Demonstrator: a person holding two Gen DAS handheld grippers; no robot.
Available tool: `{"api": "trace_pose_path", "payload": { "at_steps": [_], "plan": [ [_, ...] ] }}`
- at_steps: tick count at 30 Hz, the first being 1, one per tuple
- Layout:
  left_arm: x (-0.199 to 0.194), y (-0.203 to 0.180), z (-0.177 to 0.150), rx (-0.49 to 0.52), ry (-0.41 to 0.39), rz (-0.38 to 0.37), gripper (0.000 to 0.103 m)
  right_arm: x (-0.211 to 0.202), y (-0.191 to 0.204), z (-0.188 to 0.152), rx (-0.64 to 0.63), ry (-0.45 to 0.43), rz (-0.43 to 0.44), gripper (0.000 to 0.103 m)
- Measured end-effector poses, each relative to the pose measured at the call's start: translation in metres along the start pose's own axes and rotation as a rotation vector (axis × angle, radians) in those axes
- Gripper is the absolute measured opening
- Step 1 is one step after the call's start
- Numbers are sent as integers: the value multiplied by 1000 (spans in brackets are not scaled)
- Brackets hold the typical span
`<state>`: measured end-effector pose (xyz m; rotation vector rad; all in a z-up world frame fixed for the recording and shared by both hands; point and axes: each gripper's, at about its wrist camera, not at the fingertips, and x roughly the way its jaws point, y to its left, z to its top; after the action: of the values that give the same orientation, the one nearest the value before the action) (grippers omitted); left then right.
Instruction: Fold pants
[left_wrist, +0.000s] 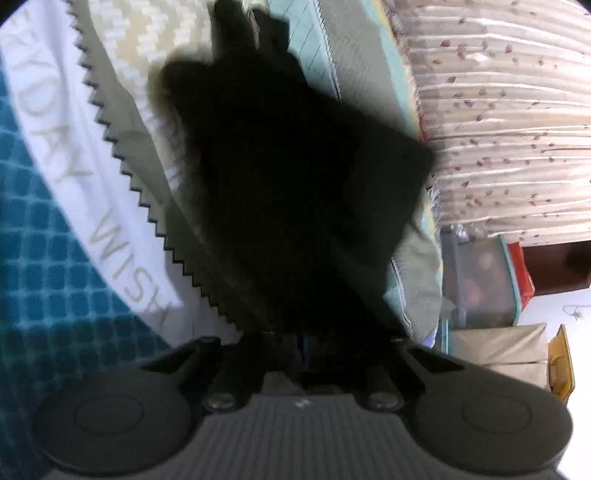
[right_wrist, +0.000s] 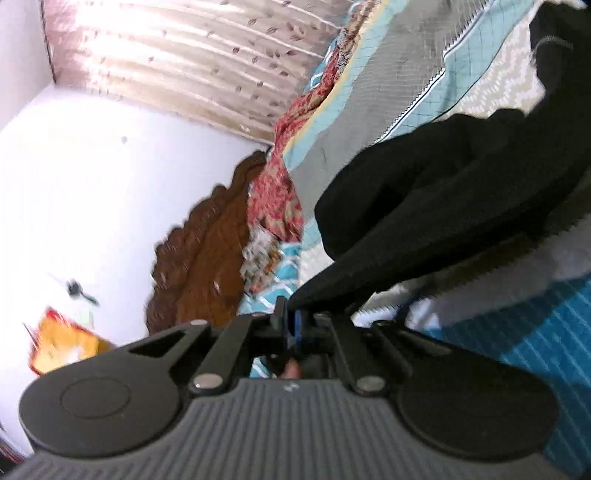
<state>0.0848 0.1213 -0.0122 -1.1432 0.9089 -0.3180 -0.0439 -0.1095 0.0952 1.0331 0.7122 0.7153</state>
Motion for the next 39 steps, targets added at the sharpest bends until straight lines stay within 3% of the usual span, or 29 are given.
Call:
{"api": "trace_pose_path", "payload": {
  "at_steps": [4,6,10,11,12,14,15,17,19,20,21,24,27,30,32,34,37,39],
  "plan": [
    [-56,-1,-13,79,-65,-50,2,-25,-15,-23,29,29,-50,6],
    [-86,1,-19,113,-123,-55,2,-22,-25,-15,34,28,-75,6],
    [-113,7,-22,112,-170,52,7,-23,-40,-25,85,44,-112,6],
    [-111,7,-20,98,-155,74,22,-17,-41,-23,103,46,-107,6],
    [-106,7,-19,76,-133,85,50,-12,-41,-20,117,47,-99,6],
    [-91,7,-20,47,-102,90,82,-8,-34,-21,103,53,-103,6],
    [-80,4,-20,55,-97,94,84,-4,-29,-17,88,56,-103,6],
    [-52,-2,-18,69,-61,103,83,-6,-20,-15,61,51,-97,6],
    [-26,-1,-17,51,-23,104,68,-9,-17,-14,53,43,-89,6],
    [-18,0,-18,58,-15,101,32,-13,-18,-15,52,40,-87,6],
    [-11,0,-21,77,-11,101,10,-17,-20,-16,51,39,-85,6],
    [-32,-2,-24,113,-81,74,8,-20,-23,-17,44,38,-101,6],
    [-95,-16,-18,195,-218,8,8,-21,-31,-13,48,27,-143,10],
    [-168,-18,-18,276,-375,-20,8,-23,-45,-5,-4,6,-293,12],
    [-201,-19,-22,310,-459,58,8,-28,-58,6,-47,-33,-419,12],
    [-218,-11,-29,306,-468,118,8,-40,-70,24,-74,-121,-526,12],
    [-214,-5,-42,289,-398,155,9,-46,-77,66,-170,-242,-713,12],
    [-211,-5,-51,311,-365,168,9,-35,-79,100,-242,-266,-784,20]
  ]
}}
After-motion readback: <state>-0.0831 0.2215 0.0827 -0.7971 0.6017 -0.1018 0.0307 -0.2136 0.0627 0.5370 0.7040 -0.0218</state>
